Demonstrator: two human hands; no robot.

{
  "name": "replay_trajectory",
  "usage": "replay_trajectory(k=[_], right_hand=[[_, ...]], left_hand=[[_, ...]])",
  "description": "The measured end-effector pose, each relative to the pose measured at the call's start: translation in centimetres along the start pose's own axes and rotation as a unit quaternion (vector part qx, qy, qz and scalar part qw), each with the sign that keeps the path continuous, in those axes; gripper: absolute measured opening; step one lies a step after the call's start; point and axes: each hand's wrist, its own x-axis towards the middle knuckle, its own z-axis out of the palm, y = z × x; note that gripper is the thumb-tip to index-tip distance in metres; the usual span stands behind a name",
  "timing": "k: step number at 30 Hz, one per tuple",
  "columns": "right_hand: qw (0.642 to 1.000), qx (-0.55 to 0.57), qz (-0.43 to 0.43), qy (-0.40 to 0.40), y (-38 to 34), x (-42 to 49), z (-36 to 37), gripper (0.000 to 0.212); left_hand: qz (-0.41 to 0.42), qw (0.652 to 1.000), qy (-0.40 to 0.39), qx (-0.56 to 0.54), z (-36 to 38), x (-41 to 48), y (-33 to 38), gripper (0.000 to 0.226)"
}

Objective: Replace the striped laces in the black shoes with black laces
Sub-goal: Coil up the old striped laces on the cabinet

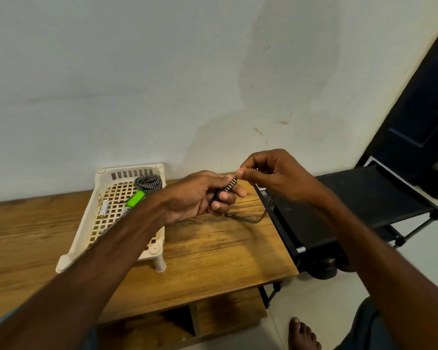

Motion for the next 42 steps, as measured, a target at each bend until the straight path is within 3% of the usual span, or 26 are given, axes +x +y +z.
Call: replay_trajectory(k=[5, 7, 9, 12, 15, 18, 22, 25, 29, 32, 37, 42], right_hand=[[0.996, 0.023, -0.008, 0.086, 0.7, 0.5, 1.2, 0.024], [0.997, 0.027, 0.001, 0.072, 0.8, 0.5, 1.8, 0.014], [0.999, 0.013, 0.016, 0.047, 0.9, 0.5, 2.8, 0.023], [0.998, -0.021, 0.039, -0.041, 0.5, 0.6, 4.3, 0.016], [0.991, -0.019, 0.024, -0.132, -0.5, 0.5, 4.4, 0.02], [0.99, 0.045, 0.014, -0.137, -0.9, 0.3, 3.1, 0.02], [0.998, 0.051, 0.002, -0.04, -0.7, 0.1, 1.3, 0.019], [0.999, 0.016, -0.003, 0.051, -0.1, 0.1, 0.8, 0.017], [0.995, -0.006, -0.003, 0.095, 0.3, 0.3, 1.2, 0.023], [0.998, -0.01, 0.013, 0.056, 0.5, 0.2, 2.7, 0.013], [0.999, -0.014, 0.021, -0.036, -0.2, 0.3, 5.7, 0.016], [0.993, -0.061, 0.01, -0.105, -1.4, 0.5, 5.7, 0.023]], left_hand=[[0.05, 0.99, -0.056, -0.123, 0.3, -0.4, 0.2, 0.03], [0.1, 0.982, -0.047, -0.153, 0.6, -0.1, 0.2, 0.029], [0.15, 0.969, -0.031, -0.193, 0.7, 0.2, 0.3, 0.034], [0.19, 0.954, 0.003, -0.23, 0.6, 0.6, 0.4, 0.037], [0.177, 0.962, 0.133, -0.162, -0.2, 0.8, 0.2, 0.036], [0.112, 0.973, 0.195, -0.046, -0.1, 0.5, -0.1, 0.03], [0.062, 0.99, 0.127, 0.027, 0.2, -0.1, -0.1, 0.035], [0.054, 0.998, 0.026, -0.016, 0.3, -0.5, 0.0, 0.044], [0.089, 0.99, -0.028, -0.102, 1.0, -0.4, 0.3, 0.028], [0.146, 0.976, -0.003, -0.162, 1.4, -0.1, 0.3, 0.027], [0.206, 0.951, 0.044, -0.228, 0.7, 0.3, 0.5, 0.03], [0.228, 0.951, 0.155, -0.137, -0.2, 0.5, 0.1, 0.03]])
